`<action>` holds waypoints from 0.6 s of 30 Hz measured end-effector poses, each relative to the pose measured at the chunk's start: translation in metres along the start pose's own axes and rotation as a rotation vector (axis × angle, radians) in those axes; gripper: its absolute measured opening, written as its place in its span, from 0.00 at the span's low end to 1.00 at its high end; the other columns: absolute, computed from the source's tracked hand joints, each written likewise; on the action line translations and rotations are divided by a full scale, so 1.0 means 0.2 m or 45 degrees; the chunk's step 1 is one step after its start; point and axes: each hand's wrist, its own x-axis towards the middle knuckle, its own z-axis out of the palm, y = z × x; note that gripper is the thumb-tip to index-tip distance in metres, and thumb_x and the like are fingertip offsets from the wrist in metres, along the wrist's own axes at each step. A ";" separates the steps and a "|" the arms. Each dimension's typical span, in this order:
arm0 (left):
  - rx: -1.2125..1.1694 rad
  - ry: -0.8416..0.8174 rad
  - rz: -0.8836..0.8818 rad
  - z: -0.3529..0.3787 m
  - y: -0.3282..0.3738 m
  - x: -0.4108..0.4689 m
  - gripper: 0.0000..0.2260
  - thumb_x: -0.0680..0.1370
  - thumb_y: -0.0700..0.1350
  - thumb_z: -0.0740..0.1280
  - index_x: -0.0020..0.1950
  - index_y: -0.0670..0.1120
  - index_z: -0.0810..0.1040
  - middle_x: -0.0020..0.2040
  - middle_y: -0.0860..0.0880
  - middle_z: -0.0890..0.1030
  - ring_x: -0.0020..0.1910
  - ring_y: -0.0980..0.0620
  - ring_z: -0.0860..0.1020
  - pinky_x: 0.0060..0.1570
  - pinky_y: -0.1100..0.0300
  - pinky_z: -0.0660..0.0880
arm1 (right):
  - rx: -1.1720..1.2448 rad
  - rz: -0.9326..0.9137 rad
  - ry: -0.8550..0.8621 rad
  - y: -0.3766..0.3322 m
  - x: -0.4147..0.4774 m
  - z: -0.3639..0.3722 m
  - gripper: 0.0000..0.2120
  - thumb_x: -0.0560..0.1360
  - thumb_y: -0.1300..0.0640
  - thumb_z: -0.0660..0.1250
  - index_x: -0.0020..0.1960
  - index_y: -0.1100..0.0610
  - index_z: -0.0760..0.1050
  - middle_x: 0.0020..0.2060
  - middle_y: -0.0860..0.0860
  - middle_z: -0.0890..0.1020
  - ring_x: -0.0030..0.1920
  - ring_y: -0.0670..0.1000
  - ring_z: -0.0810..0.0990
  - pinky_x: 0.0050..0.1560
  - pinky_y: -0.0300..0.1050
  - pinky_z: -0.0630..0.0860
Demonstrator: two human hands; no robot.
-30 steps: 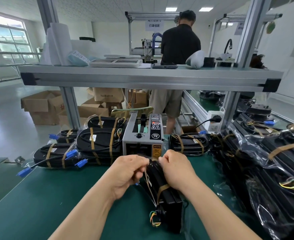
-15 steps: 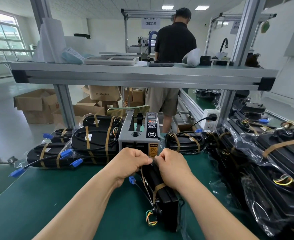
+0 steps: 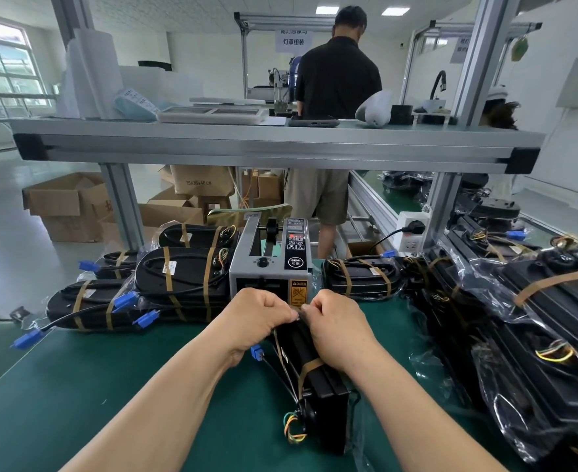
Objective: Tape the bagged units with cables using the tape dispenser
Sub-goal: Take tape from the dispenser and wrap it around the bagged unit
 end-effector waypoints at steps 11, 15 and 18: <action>0.101 0.187 0.021 0.02 -0.06 0.01 0.07 0.72 0.42 0.76 0.36 0.46 0.80 0.31 0.54 0.79 0.31 0.60 0.76 0.31 0.68 0.71 | -0.023 -0.009 0.008 0.00 0.01 0.02 0.12 0.82 0.47 0.60 0.40 0.48 0.68 0.43 0.49 0.78 0.46 0.53 0.76 0.45 0.48 0.71; 0.062 0.327 -0.062 0.05 -0.10 0.00 0.11 0.71 0.49 0.76 0.46 0.46 0.78 0.39 0.51 0.79 0.36 0.56 0.74 0.26 0.69 0.69 | -0.002 -0.011 0.030 0.01 0.01 0.02 0.13 0.81 0.48 0.60 0.39 0.48 0.67 0.41 0.47 0.77 0.44 0.52 0.76 0.44 0.48 0.71; -0.138 0.395 -0.113 0.10 -0.12 -0.01 0.10 0.73 0.48 0.75 0.44 0.44 0.79 0.35 0.51 0.77 0.31 0.56 0.72 0.20 0.70 0.65 | -0.022 -0.039 0.033 0.00 0.00 0.02 0.13 0.82 0.48 0.60 0.39 0.48 0.67 0.43 0.49 0.79 0.46 0.53 0.77 0.47 0.49 0.74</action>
